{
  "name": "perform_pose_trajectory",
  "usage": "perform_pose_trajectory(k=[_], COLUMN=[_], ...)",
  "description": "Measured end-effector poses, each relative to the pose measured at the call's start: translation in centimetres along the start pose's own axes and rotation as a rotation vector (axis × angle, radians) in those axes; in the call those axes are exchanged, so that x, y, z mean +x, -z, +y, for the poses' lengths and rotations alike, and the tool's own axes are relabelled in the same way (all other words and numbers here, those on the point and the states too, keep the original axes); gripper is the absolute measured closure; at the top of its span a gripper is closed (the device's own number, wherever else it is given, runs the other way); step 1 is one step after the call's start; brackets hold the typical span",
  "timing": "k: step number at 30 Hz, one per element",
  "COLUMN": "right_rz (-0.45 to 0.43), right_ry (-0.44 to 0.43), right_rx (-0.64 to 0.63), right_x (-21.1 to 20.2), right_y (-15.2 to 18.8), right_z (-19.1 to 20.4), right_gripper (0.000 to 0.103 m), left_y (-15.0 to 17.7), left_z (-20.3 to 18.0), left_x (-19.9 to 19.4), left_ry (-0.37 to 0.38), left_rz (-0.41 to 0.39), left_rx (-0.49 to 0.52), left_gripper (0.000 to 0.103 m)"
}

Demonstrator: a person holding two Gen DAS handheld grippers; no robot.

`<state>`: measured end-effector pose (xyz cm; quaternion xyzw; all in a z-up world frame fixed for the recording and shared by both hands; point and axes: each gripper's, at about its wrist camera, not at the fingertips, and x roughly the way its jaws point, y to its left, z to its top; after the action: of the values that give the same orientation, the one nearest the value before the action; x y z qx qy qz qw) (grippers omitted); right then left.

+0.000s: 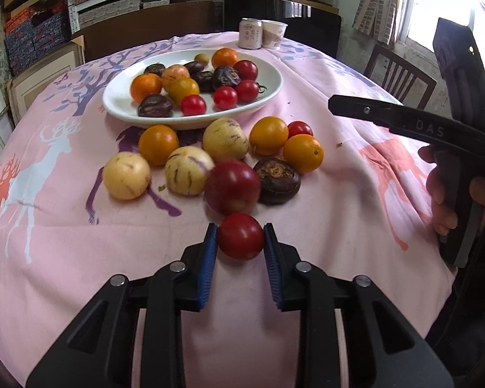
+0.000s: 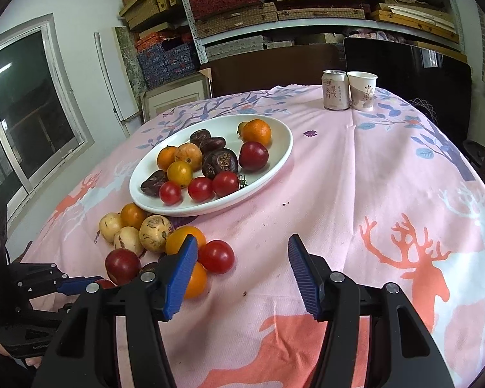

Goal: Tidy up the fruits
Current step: 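Grasp a red tomato with the left tool while the right tool grasps an orange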

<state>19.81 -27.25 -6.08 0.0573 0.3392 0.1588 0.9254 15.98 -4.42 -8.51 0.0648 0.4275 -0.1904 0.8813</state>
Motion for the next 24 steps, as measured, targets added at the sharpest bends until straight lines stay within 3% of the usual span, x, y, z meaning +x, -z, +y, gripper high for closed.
perform_pose_trajectory(k=[8, 10, 17, 20, 24], right_rz=[0.097, 0.119, 0.209, 0.215, 0.211], right_ry=[-0.059, -0.041, -0.063, -0.093, -0.093], right_rx=[-0.114, -0.133, -0.068, -0.05, -0.051], right_x=[0.0, 0.5, 2.7, 2.8, 2.8], right_y=[2.1, 2.3, 2.3, 2.4, 2.5], right_z=[3.8, 4.4, 4.3, 4.1, 4.3], right_gripper=[0.044, 0.051, 0.06, 0.067, 0.067], left_y=[0.9, 1.0, 1.6, 1.6, 1.6], left_z=[2.3, 2.6, 2.7, 2.8, 2.8], left_x=[-2.7, -2.8, -2.7, -2.6, -2.5], left_ry=[-0.025, -0.02, -0.002, -0.002, -0.003], left_rz=[-0.045, -0.049, -0.046, -0.045, -0.043], left_rx=[-0.049, -0.057, -0.064, -0.068, -0.064], left_gripper=[0.075, 0.075, 0.075, 0.075, 0.075])
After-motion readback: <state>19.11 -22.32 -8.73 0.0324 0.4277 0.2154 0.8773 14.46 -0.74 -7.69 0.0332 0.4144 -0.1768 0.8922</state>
